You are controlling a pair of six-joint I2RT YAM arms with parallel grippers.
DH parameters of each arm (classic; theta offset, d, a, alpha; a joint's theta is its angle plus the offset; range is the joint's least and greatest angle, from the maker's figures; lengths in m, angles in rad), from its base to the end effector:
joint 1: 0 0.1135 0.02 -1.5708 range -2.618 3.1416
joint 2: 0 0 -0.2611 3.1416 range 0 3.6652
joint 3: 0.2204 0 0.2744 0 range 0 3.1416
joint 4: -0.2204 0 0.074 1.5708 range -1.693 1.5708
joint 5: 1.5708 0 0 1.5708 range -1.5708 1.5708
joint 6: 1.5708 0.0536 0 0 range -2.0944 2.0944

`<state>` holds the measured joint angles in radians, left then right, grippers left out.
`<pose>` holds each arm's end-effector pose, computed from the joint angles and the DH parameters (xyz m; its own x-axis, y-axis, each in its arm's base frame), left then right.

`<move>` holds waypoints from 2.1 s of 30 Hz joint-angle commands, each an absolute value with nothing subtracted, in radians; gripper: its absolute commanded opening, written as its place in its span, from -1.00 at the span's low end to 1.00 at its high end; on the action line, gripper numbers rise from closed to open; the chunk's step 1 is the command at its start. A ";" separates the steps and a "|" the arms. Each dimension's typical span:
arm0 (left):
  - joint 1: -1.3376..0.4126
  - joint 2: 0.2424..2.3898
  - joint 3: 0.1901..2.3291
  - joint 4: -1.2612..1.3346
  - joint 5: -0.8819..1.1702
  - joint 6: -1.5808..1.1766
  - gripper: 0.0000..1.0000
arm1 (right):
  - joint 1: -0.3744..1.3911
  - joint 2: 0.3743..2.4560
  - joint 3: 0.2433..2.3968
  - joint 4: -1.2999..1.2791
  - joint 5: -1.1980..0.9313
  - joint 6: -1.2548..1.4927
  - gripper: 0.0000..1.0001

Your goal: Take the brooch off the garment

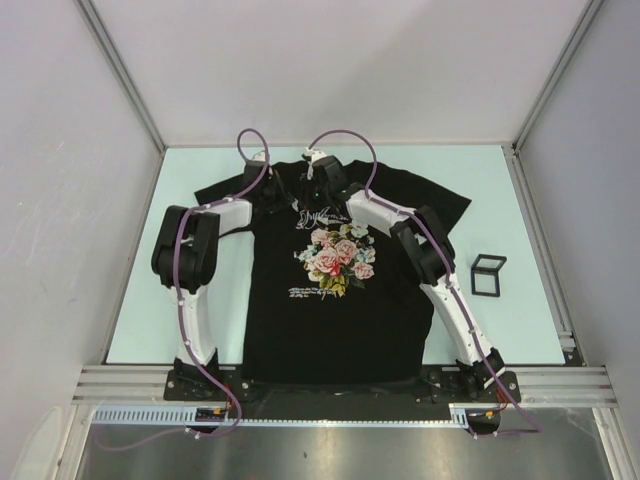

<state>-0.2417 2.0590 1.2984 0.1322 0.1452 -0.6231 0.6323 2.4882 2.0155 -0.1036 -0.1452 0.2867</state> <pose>0.4647 -0.1226 0.1283 -0.6680 -0.4300 -0.6073 -0.0484 0.8395 -0.5412 0.4791 0.3606 0.1345 -0.6147 -0.1035 -0.7820 -0.5305 0.7879 0.3127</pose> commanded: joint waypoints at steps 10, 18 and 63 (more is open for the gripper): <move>-0.275 1.997 1.324 0.137 0.103 -0.578 -1.00 | 0.644 2.520 2.082 -0.101 -0.170 0.271 -1.00; -0.275 2.032 1.347 0.143 0.163 -0.577 -1.00 | 0.652 2.519 2.069 -0.069 -0.238 0.259 -1.00; -0.357 2.131 1.474 -0.164 0.247 -0.450 -1.00 | 0.669 2.464 2.030 0.127 -0.284 0.222 -1.00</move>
